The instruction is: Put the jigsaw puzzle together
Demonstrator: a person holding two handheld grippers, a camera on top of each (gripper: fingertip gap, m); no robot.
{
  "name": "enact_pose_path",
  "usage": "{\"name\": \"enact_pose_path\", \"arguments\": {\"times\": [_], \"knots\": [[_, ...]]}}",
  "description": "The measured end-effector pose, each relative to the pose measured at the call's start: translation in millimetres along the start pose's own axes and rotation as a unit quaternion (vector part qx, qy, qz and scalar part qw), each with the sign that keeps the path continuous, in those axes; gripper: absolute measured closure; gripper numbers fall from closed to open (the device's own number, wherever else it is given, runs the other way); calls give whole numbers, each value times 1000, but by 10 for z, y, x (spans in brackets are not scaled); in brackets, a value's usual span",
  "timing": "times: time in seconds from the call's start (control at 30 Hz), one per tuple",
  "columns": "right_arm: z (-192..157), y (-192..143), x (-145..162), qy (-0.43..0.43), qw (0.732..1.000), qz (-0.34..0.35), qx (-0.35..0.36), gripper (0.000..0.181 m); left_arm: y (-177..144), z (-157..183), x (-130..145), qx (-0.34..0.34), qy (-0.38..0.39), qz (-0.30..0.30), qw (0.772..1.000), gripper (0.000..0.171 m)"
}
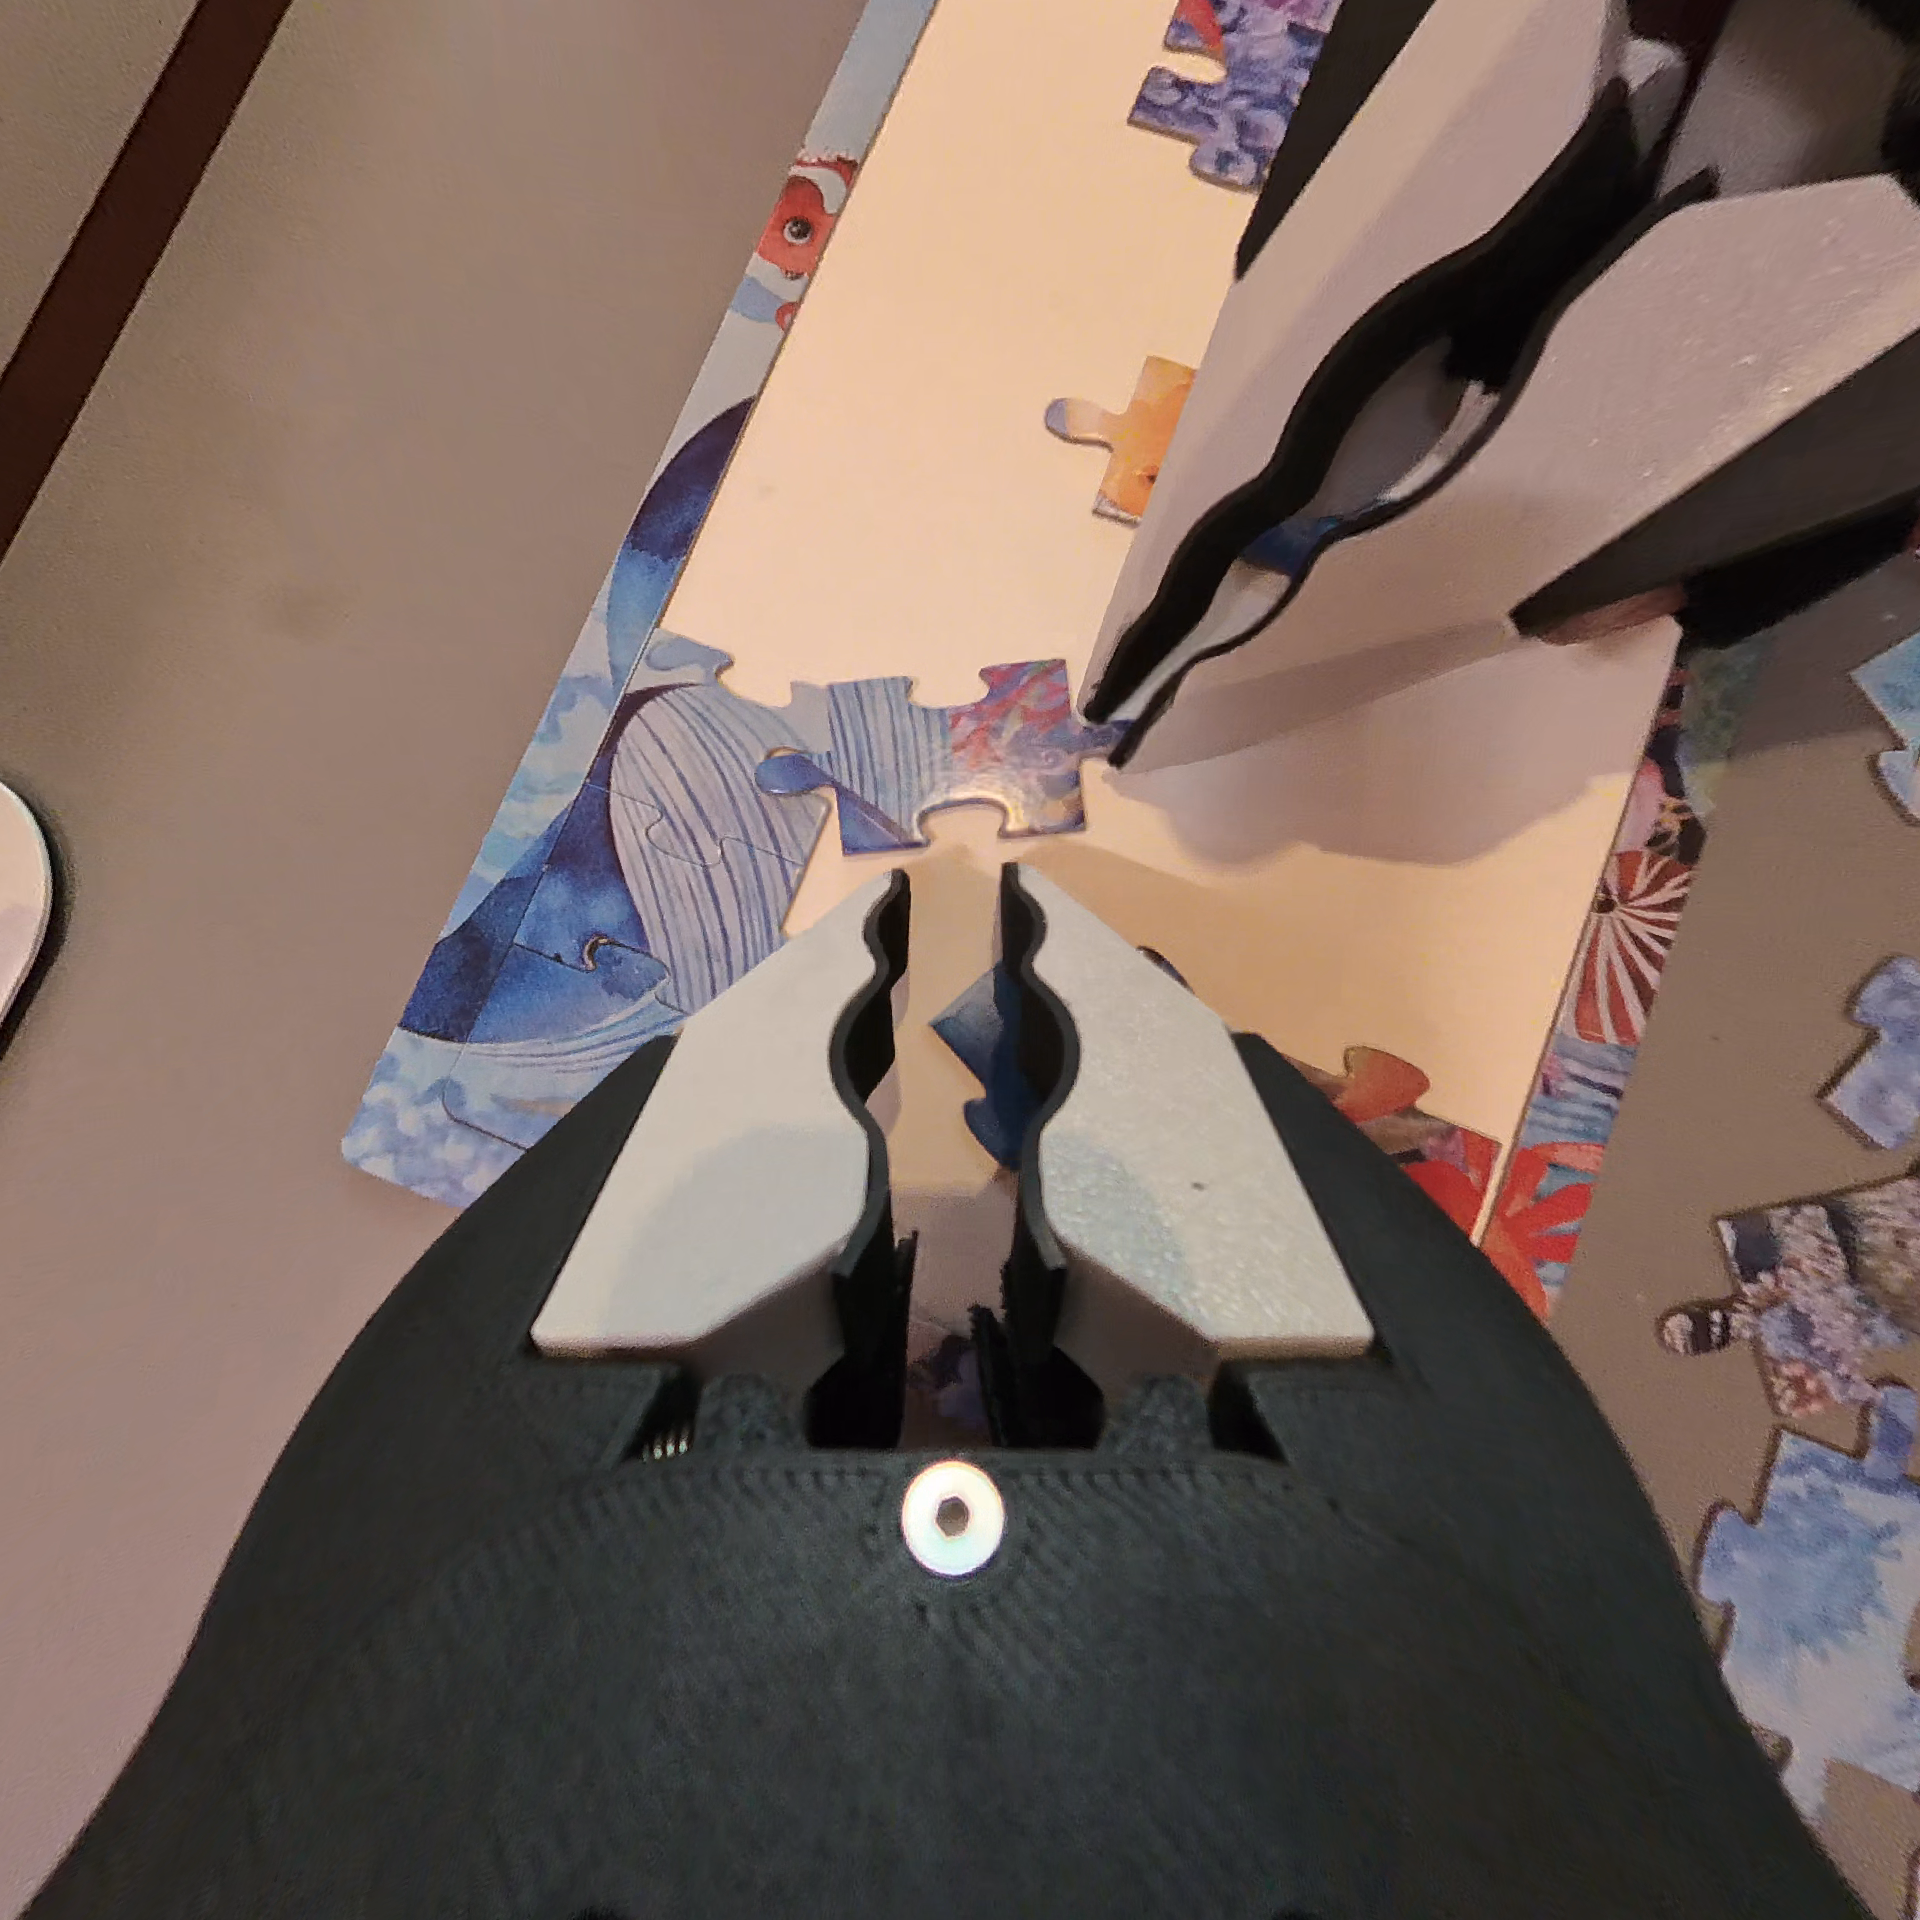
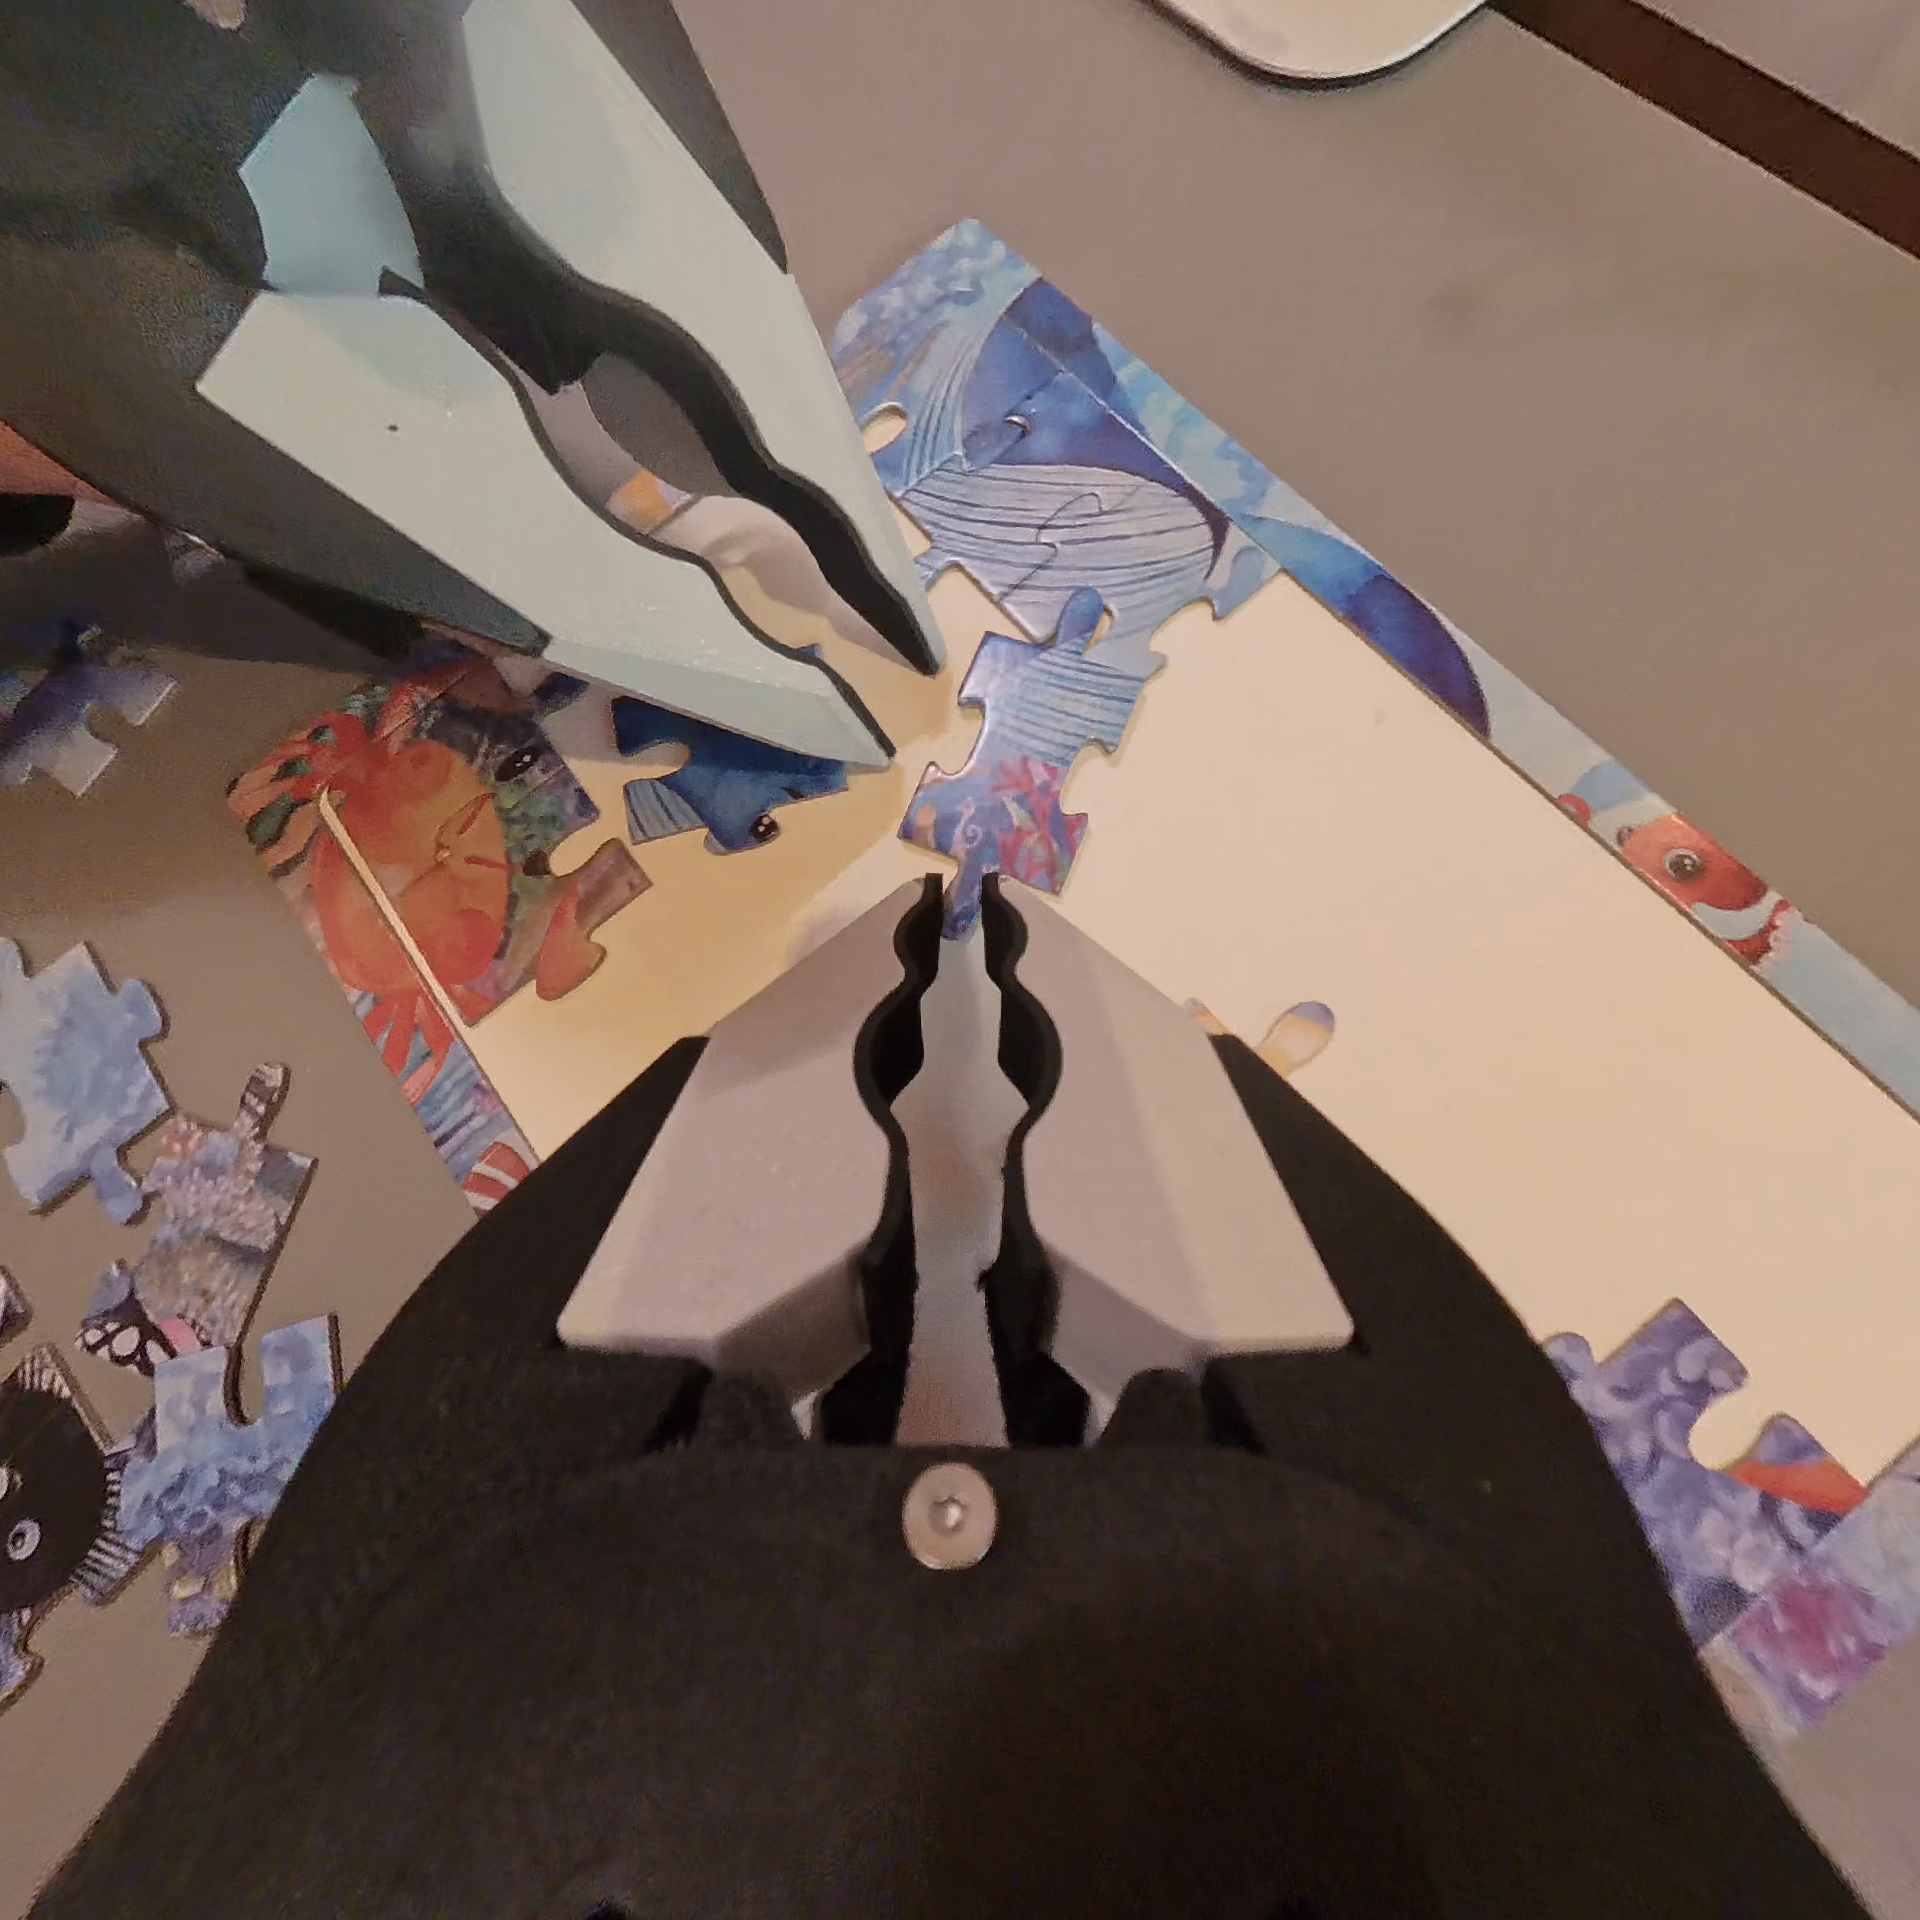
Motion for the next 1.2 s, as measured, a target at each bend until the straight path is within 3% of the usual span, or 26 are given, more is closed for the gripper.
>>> {"name": "enact_pose_path", "arguments": {"times": [0.37,0.6,0.93,1.2], "knots": [[-182,3,-86,-19,996,-11,-82,166,11,-75,-20,-11,-10,1,1000,157],[36,2,-71,-48,998,-23,-43,165,-49,-58,15,-16,0,-12,1000,154],[-2,120,-142,-46,997,-25,-61,175,-97,-76,52,-17,-6,-13,1000,153],[-45,109,-168,-65,996,-36,-49,172,-36,-120,52,-20,-10,-16,1000,155]]}}
Point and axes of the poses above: each gripper's, where its closed fingertips meet, y out along the fingers, x out of its underside, z = x × y across the jaws, the point moved 4 cm from there along -y, back along the fingers, and after that the axes turned 5 degrees about -z, right-handed, at the moved point
